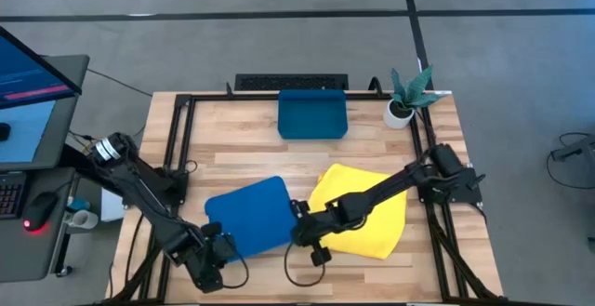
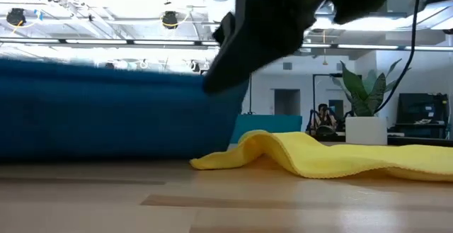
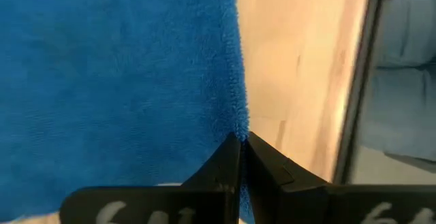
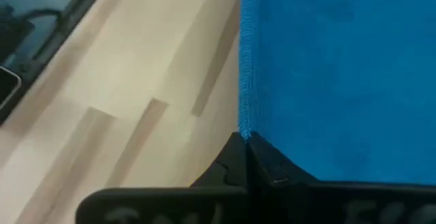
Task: Roll microfiber towels into tight, uniform cylinder then place into a basket
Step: Roll the blue microfiber cloth
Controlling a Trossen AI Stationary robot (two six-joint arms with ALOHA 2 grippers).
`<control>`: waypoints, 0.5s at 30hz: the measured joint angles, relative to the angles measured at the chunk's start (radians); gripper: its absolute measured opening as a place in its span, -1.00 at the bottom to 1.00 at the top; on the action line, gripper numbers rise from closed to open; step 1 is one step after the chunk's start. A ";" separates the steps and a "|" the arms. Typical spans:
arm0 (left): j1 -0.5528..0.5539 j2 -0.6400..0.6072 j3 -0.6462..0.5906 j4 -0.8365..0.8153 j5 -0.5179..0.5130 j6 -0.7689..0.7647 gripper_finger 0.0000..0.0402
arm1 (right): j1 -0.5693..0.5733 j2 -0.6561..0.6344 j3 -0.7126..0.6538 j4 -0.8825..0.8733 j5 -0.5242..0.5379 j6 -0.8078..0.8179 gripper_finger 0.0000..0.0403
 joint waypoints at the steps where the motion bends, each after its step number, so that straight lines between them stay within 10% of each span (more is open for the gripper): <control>1: -0.003 -0.009 0.020 -0.043 -0.011 -0.007 -0.99 | 0.006 -0.016 -0.001 0.002 0.014 0.000 -0.97; 15: -0.006 -0.021 0.369 -0.568 -0.075 -0.049 -0.99 | 0.050 -0.173 0.003 0.087 0.081 0.068 -0.97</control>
